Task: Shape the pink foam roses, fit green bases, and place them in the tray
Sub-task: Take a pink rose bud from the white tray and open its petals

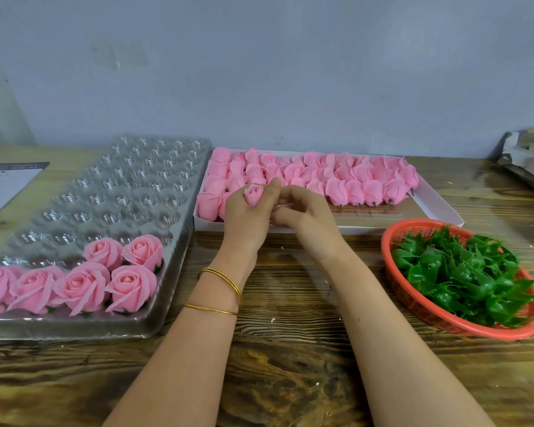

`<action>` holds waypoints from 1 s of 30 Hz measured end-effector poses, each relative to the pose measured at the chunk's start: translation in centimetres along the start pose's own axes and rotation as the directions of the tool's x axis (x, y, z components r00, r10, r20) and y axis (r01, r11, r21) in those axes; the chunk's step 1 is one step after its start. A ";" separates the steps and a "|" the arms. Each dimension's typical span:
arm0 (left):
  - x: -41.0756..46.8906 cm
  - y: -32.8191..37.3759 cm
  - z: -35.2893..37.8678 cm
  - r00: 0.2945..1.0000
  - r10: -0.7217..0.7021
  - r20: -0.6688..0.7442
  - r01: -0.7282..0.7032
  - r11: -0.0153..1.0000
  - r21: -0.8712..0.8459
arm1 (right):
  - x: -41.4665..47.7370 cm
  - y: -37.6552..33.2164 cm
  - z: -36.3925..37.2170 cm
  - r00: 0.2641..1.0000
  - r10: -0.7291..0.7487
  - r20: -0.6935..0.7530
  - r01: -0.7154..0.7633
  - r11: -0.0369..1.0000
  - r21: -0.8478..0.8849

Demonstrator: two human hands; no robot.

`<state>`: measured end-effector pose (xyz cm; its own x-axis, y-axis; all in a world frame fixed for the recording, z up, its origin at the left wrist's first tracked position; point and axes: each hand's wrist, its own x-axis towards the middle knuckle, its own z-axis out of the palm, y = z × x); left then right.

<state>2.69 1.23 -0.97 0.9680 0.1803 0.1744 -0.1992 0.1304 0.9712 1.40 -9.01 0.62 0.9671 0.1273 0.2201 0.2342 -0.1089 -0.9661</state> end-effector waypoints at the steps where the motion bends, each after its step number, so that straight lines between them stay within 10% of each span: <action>1: 0.0 0.0 0.0 1.000 0.028 -0.007 -0.027 0.999 0.039 | 0.1 0.0 -0.1 0.999 0.006 -0.033 -0.005 1.000 0.029; 8: -0.5 -0.1 0.4 0.975 0.210 0.075 -0.222 0.906 0.361 | 0.3 0.3 0.0 0.993 -0.016 -0.117 0.014 1.000 -0.019; 30: -0.8 -0.1 0.5 0.973 0.215 0.081 -0.229 0.928 0.295 | 0.4 0.2 0.3 0.995 -0.003 -0.104 -0.007 0.995 -0.102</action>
<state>1.95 0.62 -1.10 0.9119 0.1241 0.3913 -0.3617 -0.2078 0.9088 1.79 -8.71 0.42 0.9714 0.0245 0.2362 0.2360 -0.2096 -0.9489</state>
